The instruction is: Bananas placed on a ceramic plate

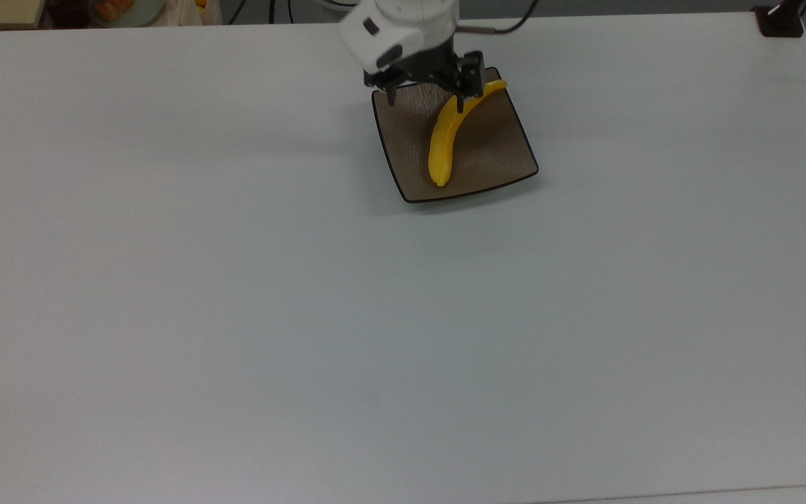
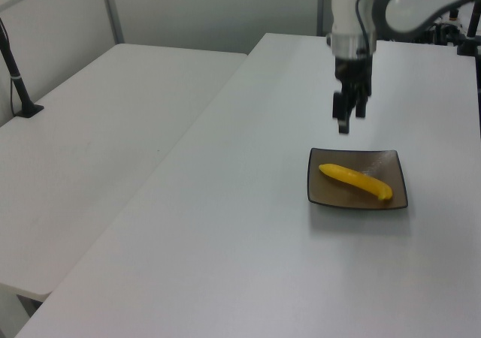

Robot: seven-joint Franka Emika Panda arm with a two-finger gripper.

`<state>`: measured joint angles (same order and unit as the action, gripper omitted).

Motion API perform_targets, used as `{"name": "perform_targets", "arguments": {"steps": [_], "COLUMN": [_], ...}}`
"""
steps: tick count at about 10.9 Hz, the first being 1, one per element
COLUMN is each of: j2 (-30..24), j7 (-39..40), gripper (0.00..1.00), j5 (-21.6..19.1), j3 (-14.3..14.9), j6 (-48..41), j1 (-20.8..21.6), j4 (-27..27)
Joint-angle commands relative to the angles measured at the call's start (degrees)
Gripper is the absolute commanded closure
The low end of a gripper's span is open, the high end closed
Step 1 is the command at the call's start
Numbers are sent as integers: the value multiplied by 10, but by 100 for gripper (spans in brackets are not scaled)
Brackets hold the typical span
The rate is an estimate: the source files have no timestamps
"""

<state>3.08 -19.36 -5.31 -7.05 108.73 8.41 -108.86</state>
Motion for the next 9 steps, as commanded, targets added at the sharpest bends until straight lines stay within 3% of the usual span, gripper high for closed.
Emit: {"name": "perform_targets", "arguments": {"steps": [1,4,9], "j2": [-11,-25,-55], "j7": [49,131,147], "gripper": [0,0,0], "j5": [62,58,50], "j3": [6,40,103], "j6": [-105,-143,-131], "j1": [-5,-1,25], "j4": [103,152,154]}}
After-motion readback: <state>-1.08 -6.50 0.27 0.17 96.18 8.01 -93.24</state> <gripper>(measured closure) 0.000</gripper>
